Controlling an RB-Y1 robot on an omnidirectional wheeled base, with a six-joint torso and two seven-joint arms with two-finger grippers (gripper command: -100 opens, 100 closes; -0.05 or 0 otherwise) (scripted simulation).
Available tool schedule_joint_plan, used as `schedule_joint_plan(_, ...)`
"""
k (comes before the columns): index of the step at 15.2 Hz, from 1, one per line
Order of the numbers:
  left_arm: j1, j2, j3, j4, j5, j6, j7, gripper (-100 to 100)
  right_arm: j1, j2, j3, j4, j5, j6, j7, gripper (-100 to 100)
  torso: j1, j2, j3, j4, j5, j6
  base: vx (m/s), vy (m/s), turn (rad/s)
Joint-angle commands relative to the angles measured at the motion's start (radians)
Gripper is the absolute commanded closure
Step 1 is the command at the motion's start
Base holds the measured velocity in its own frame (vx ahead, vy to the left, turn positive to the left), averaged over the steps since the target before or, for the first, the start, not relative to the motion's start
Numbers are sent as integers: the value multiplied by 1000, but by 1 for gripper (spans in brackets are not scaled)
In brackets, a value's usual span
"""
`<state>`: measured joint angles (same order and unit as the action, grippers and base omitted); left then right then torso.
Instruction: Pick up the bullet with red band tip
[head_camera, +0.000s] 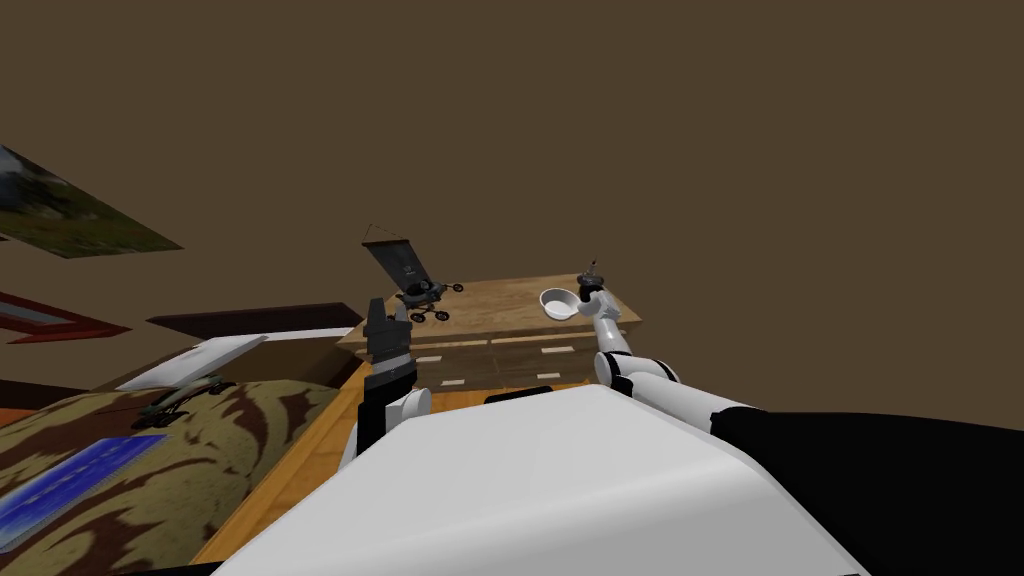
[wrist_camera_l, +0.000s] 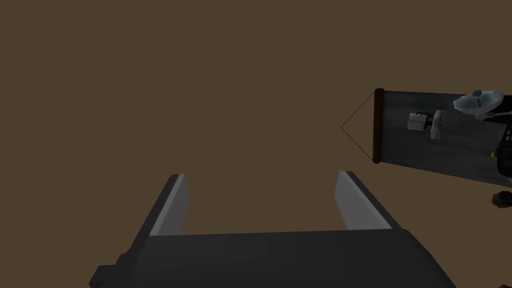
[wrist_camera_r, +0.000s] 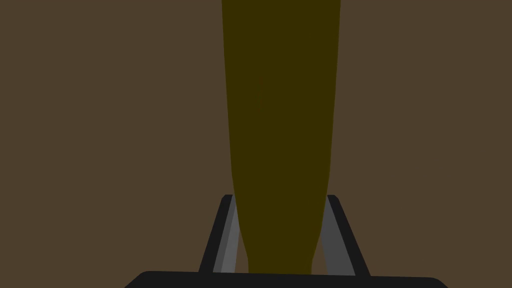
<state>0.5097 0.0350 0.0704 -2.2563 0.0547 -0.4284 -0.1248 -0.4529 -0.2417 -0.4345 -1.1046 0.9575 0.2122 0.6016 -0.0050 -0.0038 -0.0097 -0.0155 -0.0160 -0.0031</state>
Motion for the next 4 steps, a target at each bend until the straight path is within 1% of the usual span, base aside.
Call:
schedule_joint_plan(1, 0, 0, 0, 0, 0, 0, 0, 0, 13, 31, -5, -50, 50, 27, -50, 100, 0, 0, 0, 0, 0, 0, -30, -66, 31)
schedule_joint_plan(2, 0, 0, 0, 0, 0, 0, 0, 0, 13, 31, -5, -57, 76, 27, -63, 100, -1, 0, 0, 0, 0, 0, -20, -48, 25)
schedule_joint_plan(3, 0, 0, 0, 0, 0, 0, 0, 0, 13, 31, -5, -57, 83, 27, -63, 100, 0, 0, 1, 1, 0, 0, -8, -27, 6)
schedule_joint_plan(4, 0, 0, 0, 0, 0, 0, 0, 0, 13, 31, -2, -53, 64, 27, -52, 100, 1, 0, 0, 1, 1, 0, -2, -13, -2)
